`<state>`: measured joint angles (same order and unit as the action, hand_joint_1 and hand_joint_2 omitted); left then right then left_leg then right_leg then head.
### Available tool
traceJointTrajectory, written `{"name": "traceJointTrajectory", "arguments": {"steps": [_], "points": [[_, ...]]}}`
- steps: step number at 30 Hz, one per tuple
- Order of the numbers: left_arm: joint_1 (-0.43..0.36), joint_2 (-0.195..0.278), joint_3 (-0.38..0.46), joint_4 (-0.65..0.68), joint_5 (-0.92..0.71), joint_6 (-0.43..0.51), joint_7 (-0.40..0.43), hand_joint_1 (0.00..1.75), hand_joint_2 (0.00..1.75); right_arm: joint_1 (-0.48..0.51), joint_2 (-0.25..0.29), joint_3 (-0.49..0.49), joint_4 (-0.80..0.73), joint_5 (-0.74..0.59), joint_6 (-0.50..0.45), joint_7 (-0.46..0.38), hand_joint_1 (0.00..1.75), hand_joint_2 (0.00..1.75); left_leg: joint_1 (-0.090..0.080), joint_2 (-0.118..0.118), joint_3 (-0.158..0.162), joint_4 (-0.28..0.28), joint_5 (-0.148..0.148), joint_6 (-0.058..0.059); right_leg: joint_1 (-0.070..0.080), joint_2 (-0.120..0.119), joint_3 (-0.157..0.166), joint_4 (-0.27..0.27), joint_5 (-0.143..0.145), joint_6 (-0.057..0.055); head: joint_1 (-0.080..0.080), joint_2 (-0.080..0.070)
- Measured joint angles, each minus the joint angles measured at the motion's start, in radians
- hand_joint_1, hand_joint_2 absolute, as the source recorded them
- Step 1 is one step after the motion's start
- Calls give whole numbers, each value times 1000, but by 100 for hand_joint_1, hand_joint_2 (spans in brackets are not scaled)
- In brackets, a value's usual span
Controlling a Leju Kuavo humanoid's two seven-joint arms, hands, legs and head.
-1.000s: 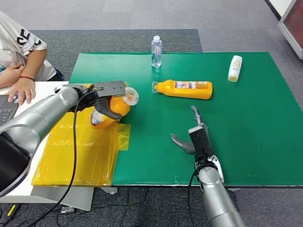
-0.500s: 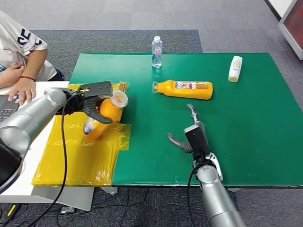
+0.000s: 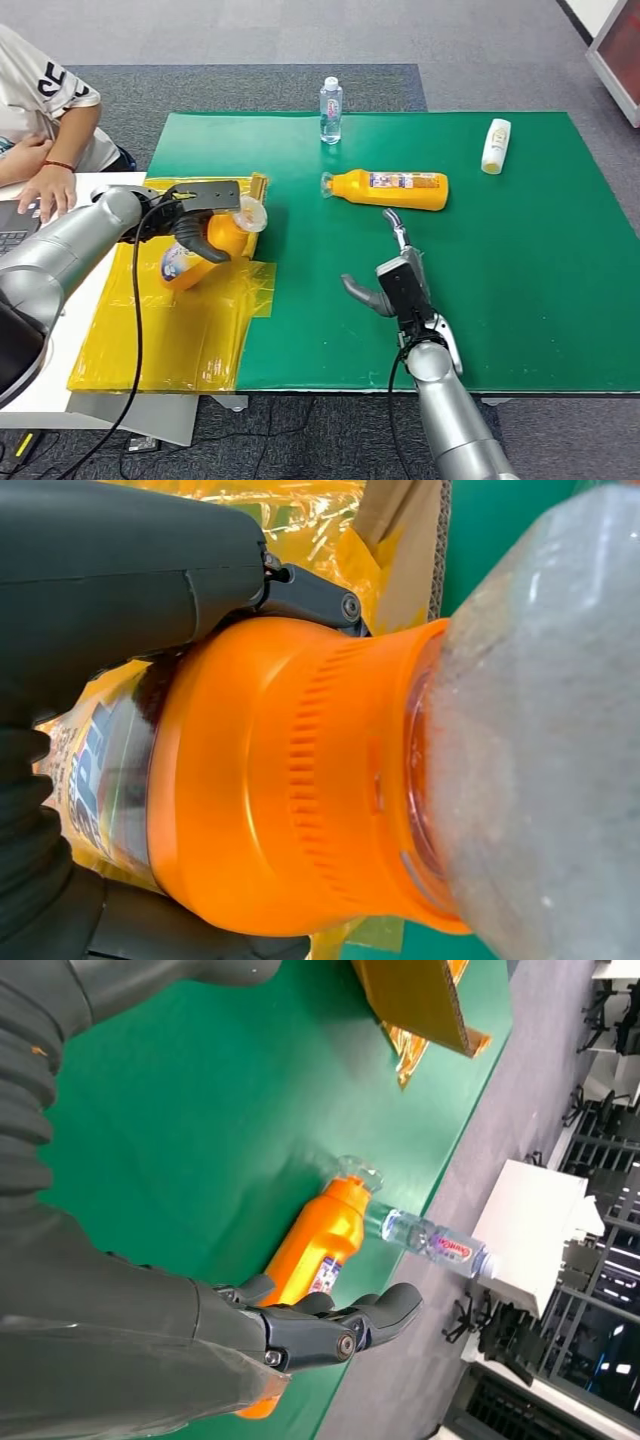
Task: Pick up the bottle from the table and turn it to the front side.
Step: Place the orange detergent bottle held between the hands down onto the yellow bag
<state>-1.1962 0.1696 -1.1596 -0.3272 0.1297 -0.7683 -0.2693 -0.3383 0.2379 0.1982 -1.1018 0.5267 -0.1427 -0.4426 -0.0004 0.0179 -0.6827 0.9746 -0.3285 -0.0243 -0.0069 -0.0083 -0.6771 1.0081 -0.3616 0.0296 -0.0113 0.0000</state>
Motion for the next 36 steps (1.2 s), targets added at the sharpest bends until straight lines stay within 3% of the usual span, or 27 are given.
{"name": "traceJointTrajectory", "arguments": {"steps": [1, 11, 28, 30, 33, 36], "points": [[0, -1, -2, 0, -2, 4, 0, 0, 175, 0, 1, 2, 0, 1, -2, 0, 0, 175, 0, 0, 0, 0, 0, 0, 0, 0, 0, 0, 0, 0, 0, 0], [6, -13, -32, 4, -28, 60, -11, 0, 175, 8, 7, 20, -3, 8, -13, 9, 0, 175, 0, 0, 0, 0, 0, 0, 0, 0, 0, 0, 0, 0, 0, 0], [6, -15, -58, 4, -41, 72, -48, 0, 175, 18, 7, 25, -3, 6, -19, 10, 0, 175, 0, 0, 0, 0, 0, 0, 0, 0, 0, 0, 0, 0, 0, 0], [11, -13, -45, -11, -43, 208, -118, 0, 175, 32, 4, 19, -17, -90, 56, -34, 0, 175, 0, 0, 0, 0, 0, 0, 0, 0, 0, 0, 0, 0, 0, 0], [75, 15, 50, -156, -98, 550, -213, 0, 175, 83, -20, -11, -106, -352, 302, -143, 0, 175, 0, -1, 0, 0, -1, 1, -1, 0, 1, 0, -1, 1, 0, 0], [235, 67, 223, -415, -248, 660, -176, 0, 175, 126, -51, -50, -223, -411, 390, -159, 0, 175, -2, 1, 1, 0, -3, 1, -2, 2, 1, -1, -2, 1, 0, 0]]}}
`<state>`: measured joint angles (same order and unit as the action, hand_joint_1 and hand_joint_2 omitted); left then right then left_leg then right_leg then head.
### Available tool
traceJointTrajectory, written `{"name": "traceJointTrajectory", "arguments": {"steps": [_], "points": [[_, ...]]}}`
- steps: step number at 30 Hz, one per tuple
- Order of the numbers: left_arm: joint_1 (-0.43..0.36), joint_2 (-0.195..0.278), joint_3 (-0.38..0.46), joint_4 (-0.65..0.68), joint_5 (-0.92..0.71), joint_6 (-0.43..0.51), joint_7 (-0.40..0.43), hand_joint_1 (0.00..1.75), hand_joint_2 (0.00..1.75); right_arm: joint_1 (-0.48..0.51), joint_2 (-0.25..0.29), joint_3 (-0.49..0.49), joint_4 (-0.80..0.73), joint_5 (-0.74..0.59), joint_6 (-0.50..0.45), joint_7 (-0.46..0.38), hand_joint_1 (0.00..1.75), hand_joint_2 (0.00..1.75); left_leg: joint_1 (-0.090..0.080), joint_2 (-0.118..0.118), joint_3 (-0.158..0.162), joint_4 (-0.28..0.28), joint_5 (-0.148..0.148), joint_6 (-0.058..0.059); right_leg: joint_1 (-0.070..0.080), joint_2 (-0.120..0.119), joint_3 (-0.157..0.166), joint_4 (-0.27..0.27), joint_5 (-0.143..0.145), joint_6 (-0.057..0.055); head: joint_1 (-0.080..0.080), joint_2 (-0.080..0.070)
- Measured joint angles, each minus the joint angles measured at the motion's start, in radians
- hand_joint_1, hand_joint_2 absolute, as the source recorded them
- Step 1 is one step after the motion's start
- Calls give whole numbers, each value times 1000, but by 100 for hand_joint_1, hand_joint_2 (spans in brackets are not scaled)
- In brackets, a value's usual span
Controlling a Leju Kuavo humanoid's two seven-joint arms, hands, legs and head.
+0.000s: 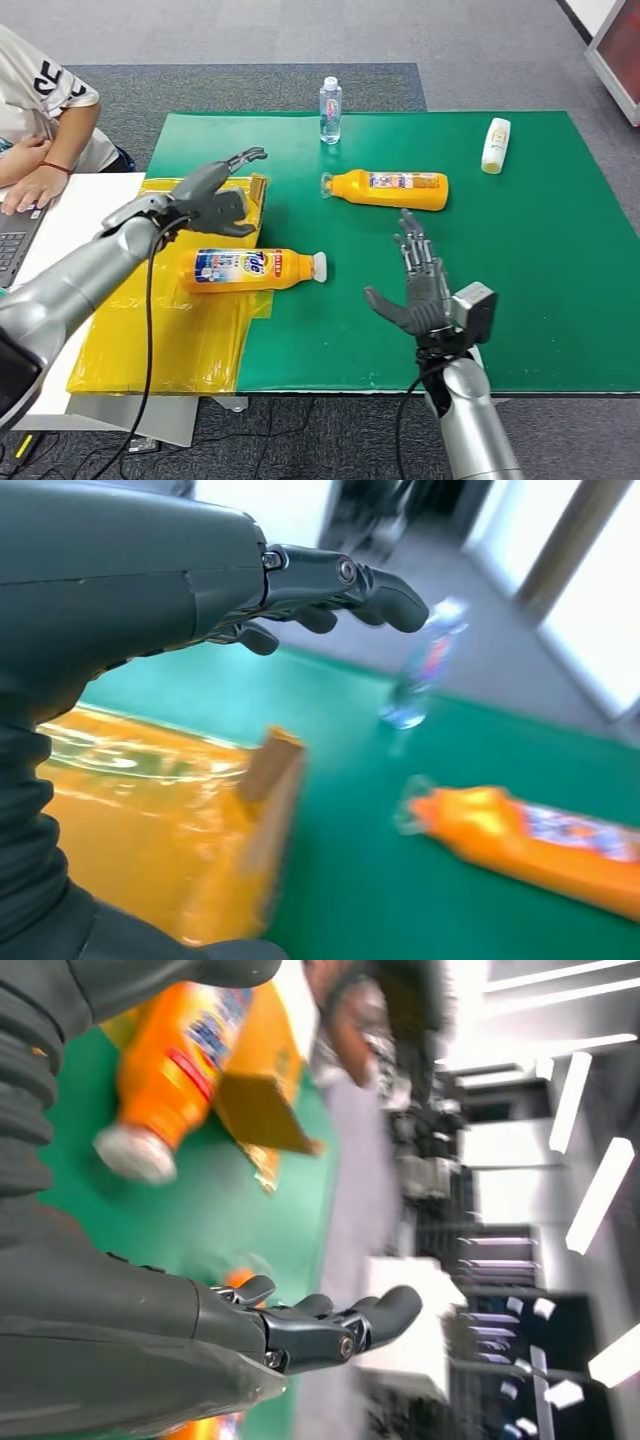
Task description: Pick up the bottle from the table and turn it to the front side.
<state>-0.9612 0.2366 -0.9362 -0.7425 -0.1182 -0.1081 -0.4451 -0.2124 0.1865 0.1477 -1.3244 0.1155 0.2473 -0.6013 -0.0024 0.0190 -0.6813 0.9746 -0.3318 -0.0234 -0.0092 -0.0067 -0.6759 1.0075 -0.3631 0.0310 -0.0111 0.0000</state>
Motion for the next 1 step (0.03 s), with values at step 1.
{"name": "traceJointTrajectory", "arguments": {"steps": [1], "points": [[32, 9, 35, -47, -28, 9, 5, 0, 175, 7, -5, -7, -21, -4, 10, 0, 0, 175, 0, 1, 0, 0, -1, 0, 0, 1, 0, 0, 0, 0, 0, 0]]}}
